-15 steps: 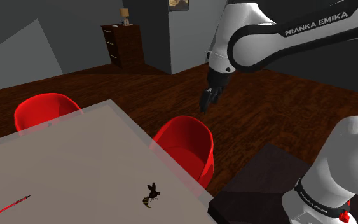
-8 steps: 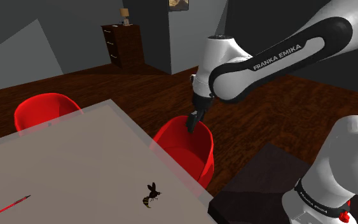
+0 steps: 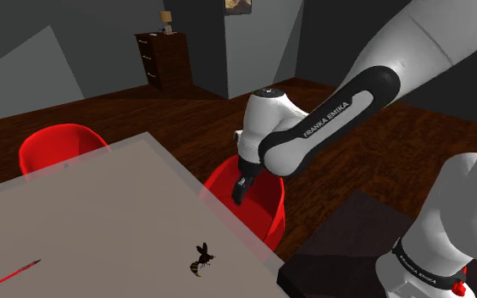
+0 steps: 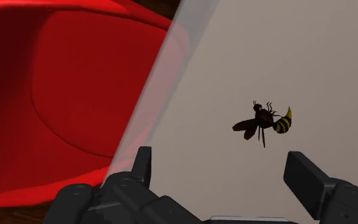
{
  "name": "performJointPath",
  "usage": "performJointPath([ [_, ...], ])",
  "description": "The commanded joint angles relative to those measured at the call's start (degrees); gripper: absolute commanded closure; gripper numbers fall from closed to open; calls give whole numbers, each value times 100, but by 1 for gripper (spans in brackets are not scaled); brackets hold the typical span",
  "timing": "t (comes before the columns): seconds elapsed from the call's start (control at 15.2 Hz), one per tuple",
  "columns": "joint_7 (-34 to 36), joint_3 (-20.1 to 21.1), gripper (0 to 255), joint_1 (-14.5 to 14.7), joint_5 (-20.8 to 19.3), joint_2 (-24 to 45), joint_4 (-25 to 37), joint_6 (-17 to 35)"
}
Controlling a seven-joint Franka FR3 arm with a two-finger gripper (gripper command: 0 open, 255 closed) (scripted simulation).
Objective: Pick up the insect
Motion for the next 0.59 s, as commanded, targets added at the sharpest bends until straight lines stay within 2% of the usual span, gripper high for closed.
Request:
performJointPath([
  [0.0, 80, 84, 0, 44, -137, 483, 159, 322],
  [0.26, 356, 149, 0, 214, -555, 1363, 453, 884],
  [0.53, 677, 23, 0, 545, -1042, 2236, 849, 1336],
])
